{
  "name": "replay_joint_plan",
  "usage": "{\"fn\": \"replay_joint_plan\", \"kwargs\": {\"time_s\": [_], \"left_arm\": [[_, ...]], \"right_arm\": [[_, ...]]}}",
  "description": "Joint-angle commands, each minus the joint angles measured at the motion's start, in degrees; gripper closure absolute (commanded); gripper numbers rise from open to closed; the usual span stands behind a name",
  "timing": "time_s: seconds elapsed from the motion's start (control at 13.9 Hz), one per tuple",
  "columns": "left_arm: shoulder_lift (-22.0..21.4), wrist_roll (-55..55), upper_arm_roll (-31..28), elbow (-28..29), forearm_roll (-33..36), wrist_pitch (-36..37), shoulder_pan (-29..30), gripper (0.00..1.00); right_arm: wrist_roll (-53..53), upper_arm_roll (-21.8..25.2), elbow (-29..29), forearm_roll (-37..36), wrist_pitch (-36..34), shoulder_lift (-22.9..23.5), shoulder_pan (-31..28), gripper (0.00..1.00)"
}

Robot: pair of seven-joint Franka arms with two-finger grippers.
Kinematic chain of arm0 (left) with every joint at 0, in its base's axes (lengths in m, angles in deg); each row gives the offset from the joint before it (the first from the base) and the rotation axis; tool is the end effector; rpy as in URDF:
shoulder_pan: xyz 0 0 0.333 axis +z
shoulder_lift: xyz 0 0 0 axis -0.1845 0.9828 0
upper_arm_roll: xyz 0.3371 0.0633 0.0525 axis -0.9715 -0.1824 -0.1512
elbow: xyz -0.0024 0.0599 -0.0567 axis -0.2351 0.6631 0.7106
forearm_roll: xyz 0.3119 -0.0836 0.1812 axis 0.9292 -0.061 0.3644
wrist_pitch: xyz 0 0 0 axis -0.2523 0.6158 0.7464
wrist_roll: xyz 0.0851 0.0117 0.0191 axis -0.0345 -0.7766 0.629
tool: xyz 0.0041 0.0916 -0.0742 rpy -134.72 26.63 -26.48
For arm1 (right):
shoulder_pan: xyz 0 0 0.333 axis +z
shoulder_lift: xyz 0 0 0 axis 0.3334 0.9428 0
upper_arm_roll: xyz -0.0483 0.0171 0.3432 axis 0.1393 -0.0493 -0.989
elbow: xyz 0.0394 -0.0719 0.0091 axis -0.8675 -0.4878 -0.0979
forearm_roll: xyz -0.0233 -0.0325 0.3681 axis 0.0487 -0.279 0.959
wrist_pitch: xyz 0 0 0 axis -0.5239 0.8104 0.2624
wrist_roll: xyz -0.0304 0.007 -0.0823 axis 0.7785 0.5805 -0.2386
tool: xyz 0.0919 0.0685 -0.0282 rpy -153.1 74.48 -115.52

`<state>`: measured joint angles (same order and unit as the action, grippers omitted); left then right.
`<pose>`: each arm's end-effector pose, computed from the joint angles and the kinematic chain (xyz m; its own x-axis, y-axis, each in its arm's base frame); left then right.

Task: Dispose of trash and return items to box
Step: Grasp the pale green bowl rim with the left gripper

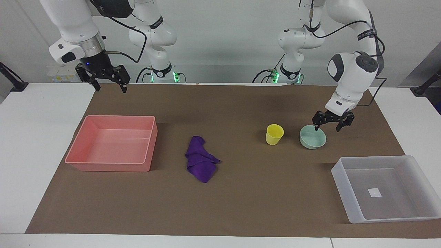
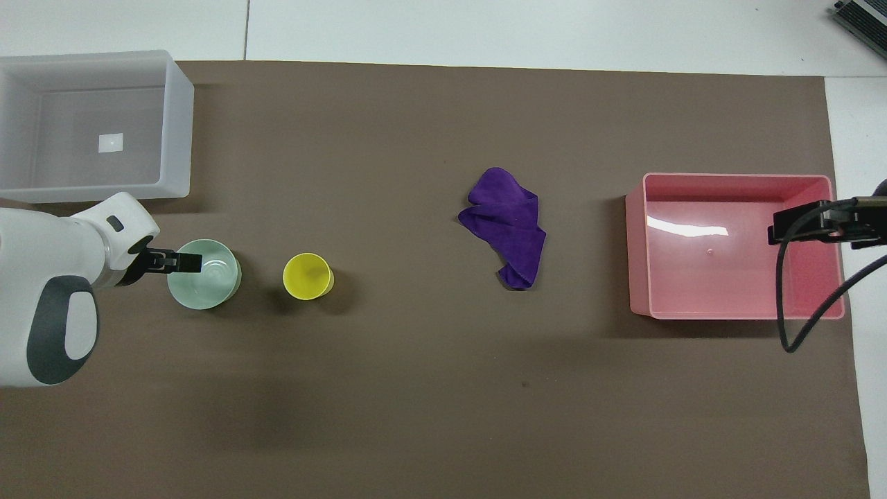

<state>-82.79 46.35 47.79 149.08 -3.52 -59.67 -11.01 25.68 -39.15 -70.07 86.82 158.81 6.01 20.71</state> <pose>0.5073 -0.0196 0.4132 0.9851 -0.1269 0.1162 -0.1264 -0.9919 -0.0115 0.5155 -0.0131 0.6511 0.9976 -0.0689 0.0012 -0.0689 -0.9974 0.0202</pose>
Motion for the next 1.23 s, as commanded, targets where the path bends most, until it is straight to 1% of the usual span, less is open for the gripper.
{"fn": "replay_joint_plan", "kwargs": {"time_s": [0.0, 0.14, 0.29, 0.36, 0.43, 0.5, 0.58, 0.65, 0.86, 1.15], "left_arm": [[0.78, -0.81, 0.11, 4.34, -0.29, -7.01, 1.08, 0.0], [2.53, -0.9, 0.2, 5.32, -0.29, -9.67, 1.43, 0.0], [2.98, -0.81, 0.2, 5.32, -0.29, -9.42, 1.35, 0.0], [2.98, -0.46, 0.2, 5.49, -0.29, -9.33, 1.35, 0.04], [2.89, -0.46, 0.2, 5.67, -0.29, -8.98, 1.35, 0.27], [2.8, -0.46, 0.2, 5.67, -0.29, -8.63, 1.35, 0.6], [2.63, -0.55, 0.2, 5.84, -0.29, -8.53, 1.43, 0.95], [2.63, -0.89, 0.2, 6.11, -0.29, -8.53, 1.43, 1.0], [2.72, -0.81, 0.2, 5.76, -0.29, -8.53, 1.17, 1.0], [1.75, -0.81, 0.2, 4.8, -0.29, -7.4, 1.17, 1.0]], "right_arm": [[-1.26, -0.14, -1.13, 0.2, -0.09, -0.95, 0.0, 0.0], [-1.26, -0.23, -2.0, 0.29, 0.26, -0.95, 0.17, 0.0], [-1.08, -0.32, -3.41, 0.29, 2.36, -1.21, 1.57, 0.0], [-1.08, -0.32, -4.29, 0.29, 3.67, -1.3, 1.67, 0.0], [-0.91, -0.32, -5.51, 0.38, 5.17, -1.38, 1.75, 0.0], [-0.82, -0.32, -6.48, 0.38, 6.49, -1.65, 2.54, 0.0], [-0.73, -0.32, -7.45, 0.47, 7.72, -1.65, 3.42, 0.0], [-0.55, -0.4, -8.33, 0.47, 9.21, -1.56, 3.42, 0.0], [-0.03, -0.41, -10.62, 2.92, 14.22, -0.77, 5.44, 0.0], [1.81, -0.58, -10.8, 3.1, 18.53, 2.29, 8.08, 0.0]]}}
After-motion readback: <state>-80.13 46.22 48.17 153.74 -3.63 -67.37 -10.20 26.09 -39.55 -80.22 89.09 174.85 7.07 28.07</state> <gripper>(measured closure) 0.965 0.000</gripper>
